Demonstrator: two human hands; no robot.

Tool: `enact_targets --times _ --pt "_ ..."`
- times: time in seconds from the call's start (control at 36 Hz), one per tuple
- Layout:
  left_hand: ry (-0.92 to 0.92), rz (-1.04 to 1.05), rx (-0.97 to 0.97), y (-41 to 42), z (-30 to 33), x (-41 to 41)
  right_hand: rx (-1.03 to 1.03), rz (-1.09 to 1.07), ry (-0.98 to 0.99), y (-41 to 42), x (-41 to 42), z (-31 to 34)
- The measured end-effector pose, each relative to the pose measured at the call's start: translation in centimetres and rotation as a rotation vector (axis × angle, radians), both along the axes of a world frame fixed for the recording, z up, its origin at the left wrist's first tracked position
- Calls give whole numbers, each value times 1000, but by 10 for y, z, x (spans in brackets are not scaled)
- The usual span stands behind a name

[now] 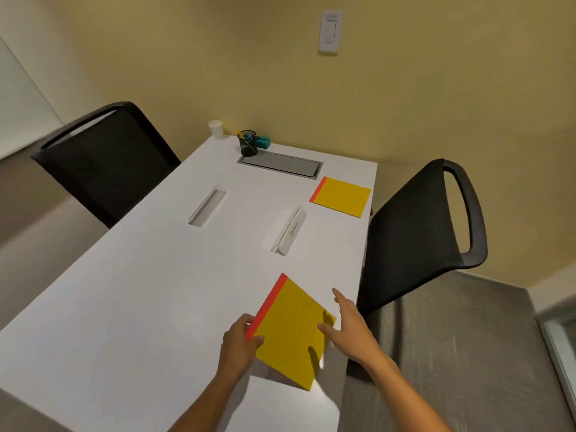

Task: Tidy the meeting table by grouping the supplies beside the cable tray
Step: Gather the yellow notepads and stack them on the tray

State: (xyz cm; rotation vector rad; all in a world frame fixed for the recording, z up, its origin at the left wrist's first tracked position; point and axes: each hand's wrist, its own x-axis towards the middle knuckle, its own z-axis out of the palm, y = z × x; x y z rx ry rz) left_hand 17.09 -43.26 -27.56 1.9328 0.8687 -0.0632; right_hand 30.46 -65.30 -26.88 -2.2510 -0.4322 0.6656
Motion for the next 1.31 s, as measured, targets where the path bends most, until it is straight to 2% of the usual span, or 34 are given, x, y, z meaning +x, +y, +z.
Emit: enact_targets --times 0.22,0.33,0.44,0.58,0.72,1.06,1.31 --pt "-157 -195 65 -2 52 -24 71 -141 -24 -3 -38 21" --pt "-255 -203 89 -4 75 -39 101 -217 -67 -10 -76 28" --pt "-351 -179 82 -10 89 -55 262 -336 68 -14 -118 36" --pt "-423 -143 -115 -26 98 -67 467 -544 182 -34 -161 43" --pt "-461 -166 -226 -56 101 -70 575 -664 166 -62 -180 53" --pt "-345 -322 -271 -168 100 -23 756 -902 168 -177 -137 70" --pt "-399 -270 -399 -304 118 44 820 -856 230 -309 -79 88"
